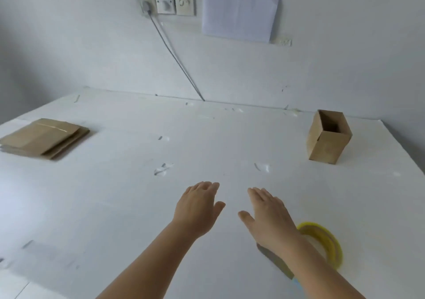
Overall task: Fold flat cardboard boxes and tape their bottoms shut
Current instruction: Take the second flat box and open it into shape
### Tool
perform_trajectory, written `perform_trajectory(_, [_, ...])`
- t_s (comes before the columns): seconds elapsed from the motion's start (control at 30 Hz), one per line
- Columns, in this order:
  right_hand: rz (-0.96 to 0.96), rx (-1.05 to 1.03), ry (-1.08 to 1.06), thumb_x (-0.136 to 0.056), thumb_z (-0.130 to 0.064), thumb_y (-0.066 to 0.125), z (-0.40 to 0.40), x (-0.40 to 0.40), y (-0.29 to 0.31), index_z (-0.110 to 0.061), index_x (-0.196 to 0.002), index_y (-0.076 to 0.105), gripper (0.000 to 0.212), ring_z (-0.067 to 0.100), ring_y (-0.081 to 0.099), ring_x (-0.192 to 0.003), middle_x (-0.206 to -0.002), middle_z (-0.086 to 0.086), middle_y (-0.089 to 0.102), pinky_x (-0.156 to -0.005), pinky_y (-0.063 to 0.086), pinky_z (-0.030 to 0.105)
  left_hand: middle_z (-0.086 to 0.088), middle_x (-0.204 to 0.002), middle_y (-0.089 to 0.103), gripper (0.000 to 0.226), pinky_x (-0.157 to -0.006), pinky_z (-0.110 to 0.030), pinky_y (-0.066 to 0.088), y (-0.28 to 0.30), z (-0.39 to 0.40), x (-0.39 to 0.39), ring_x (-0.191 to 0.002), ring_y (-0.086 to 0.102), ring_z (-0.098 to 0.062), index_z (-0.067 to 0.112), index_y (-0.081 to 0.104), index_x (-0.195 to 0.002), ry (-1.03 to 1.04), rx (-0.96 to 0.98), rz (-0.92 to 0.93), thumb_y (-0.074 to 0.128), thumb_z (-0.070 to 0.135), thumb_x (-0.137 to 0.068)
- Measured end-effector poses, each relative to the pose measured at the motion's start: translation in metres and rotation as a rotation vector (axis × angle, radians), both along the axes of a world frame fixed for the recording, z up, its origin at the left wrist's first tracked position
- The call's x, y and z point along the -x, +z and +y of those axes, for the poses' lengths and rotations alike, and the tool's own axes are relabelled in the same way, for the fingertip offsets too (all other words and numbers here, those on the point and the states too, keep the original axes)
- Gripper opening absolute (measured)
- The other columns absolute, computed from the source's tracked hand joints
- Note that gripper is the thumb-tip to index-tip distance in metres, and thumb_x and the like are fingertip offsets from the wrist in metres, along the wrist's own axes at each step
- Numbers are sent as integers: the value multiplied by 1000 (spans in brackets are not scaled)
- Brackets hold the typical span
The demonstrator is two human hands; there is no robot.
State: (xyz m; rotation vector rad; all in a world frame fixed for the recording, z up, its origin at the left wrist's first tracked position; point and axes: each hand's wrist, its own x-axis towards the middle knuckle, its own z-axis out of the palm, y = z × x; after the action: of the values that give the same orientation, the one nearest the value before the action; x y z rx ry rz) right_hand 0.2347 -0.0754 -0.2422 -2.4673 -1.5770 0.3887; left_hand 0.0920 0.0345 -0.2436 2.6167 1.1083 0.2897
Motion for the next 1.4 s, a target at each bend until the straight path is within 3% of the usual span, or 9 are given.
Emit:
perform_trajectory(0.3, [30, -17, 216, -98, -46, 35, 39, 195, 9, -14, -152, 8, 68, 16, 4, -147, -160, 1, 9, -119, 6, 35, 8, -148, 42, 53, -110, -29, 31, 4, 9, 224, -136, 38, -15, 25, 35, -146, 221, 6, 10, 45, 43, -97])
perform_trajectory(0.53, [39, -10, 366, -98, -48, 34, 84, 295, 9, -14, -152, 7, 69, 16, 4, -147, -160, 1, 8, -120, 5, 35, 6, -148, 42, 53, -112, -33, 30, 11, 24, 335, -137, 37, -16, 23, 35, -147, 355, -8, 14, 44, 42, -98])
perform_trajectory(0.8, [35, -19, 469, -98, -48, 33, 164, 350, 5, -14, -152, 8, 69, 16, 4, -147, -160, 1, 9, -119, 5, 34, 8, -148, 42, 53, -110, -29, 29, 10, 82, 400, -136, 37, -15, 26, 35, -146, 478, -22, 3, 44, 43, -97])
perform_trajectory(1.4, [43, -49, 439, -97, -46, 38, 416, 396, 0, -13, -149, 18, 65, 17, 15, -144, -156, 1, 23, -116, 12, 32, 5, -146, 44, 52, -108, -32, 33, 19, 334, 459, -134, 41, -18, 22, 37, -145, 552, -31, 14, 44, 42, -97])
